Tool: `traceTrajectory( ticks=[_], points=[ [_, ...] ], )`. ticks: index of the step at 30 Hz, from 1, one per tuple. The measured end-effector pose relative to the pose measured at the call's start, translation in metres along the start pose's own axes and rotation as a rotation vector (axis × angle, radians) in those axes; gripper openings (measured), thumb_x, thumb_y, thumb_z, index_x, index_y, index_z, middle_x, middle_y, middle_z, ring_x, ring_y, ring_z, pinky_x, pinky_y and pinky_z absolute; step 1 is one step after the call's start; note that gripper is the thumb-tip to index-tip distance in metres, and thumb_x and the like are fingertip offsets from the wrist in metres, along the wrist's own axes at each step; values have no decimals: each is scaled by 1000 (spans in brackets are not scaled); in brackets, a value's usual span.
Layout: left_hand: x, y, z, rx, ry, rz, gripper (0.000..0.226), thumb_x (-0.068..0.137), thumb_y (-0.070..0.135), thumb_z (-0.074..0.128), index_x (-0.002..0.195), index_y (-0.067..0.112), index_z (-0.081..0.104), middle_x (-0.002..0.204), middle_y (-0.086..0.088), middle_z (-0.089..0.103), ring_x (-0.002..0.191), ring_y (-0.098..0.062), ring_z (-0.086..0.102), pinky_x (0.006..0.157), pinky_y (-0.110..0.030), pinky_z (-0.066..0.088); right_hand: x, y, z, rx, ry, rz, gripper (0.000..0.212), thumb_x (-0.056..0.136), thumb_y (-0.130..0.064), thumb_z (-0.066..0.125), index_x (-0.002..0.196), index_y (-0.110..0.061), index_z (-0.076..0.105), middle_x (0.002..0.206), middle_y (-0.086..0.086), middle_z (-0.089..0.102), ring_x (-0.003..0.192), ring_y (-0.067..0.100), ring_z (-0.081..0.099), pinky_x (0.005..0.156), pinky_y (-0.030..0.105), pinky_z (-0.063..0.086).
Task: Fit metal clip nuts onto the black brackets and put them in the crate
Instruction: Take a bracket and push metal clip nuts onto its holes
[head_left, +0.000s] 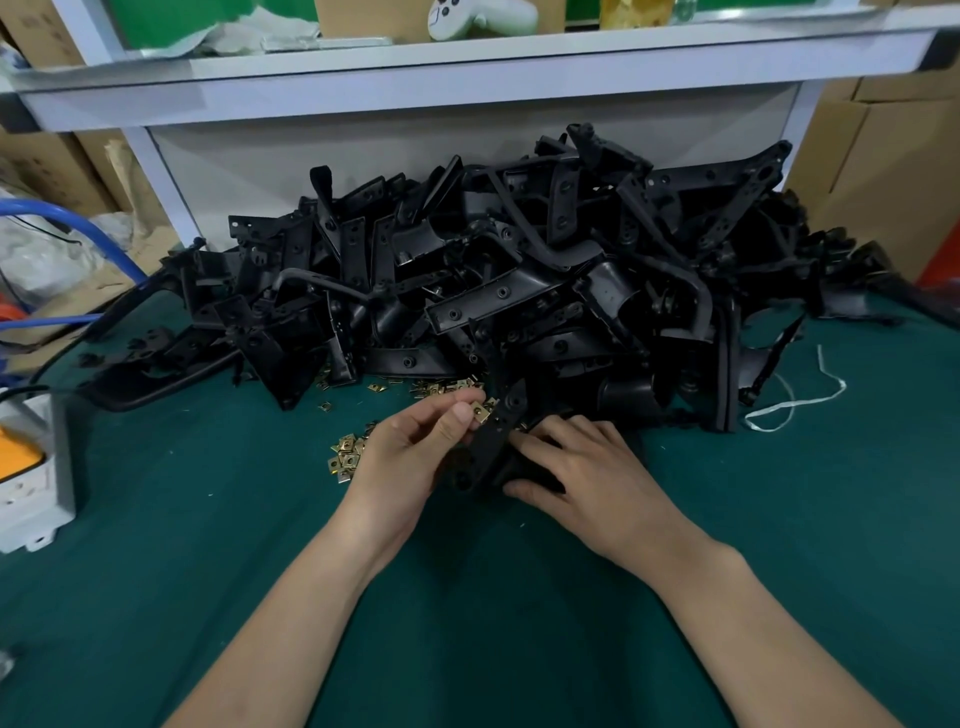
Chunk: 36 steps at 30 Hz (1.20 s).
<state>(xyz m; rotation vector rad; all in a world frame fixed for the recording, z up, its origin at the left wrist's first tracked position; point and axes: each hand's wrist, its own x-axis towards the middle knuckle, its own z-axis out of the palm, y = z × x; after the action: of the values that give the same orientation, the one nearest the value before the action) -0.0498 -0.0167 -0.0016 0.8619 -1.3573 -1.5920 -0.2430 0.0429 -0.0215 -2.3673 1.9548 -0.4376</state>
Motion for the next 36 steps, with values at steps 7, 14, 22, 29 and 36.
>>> traceTrajectory(
  ticks=[7,14,22,29,36],
  points=[
    [-1,2,4,-30,28,-45,37,78,53,69,83,16,73,85,-4,65,86,-21,59,83,-35,48,-2,-1,0,29,36,-7,57,94,-61,39,141,-30,53,120,-9,55,111,15,48,98,32,31],
    [-2,4,7,-112,81,-107,41,87,44,66,98,4,68,98,-15,64,95,-28,58,94,-42,45,-1,0,1,39,44,-5,55,96,-60,44,142,-30,53,121,-9,55,111,14,45,98,30,28],
    [1,1,0,-131,54,-97,24,88,38,66,85,15,68,83,1,69,74,-9,63,77,-29,52,0,1,1,45,37,-4,63,93,-63,36,144,-29,52,124,-9,55,113,14,45,96,26,25],
    [-2,0,3,-51,-4,-43,20,82,31,70,100,27,79,104,-3,76,97,-14,70,86,-28,56,0,1,2,52,36,-7,62,94,-62,39,144,-28,52,127,-9,56,114,16,46,94,27,25],
    [-2,1,6,-60,20,-22,24,82,26,71,105,23,79,112,-8,76,108,-19,69,100,-35,52,-1,0,2,60,53,-8,55,96,-57,47,142,-29,54,123,-8,58,111,16,47,93,28,26]
  ],
)
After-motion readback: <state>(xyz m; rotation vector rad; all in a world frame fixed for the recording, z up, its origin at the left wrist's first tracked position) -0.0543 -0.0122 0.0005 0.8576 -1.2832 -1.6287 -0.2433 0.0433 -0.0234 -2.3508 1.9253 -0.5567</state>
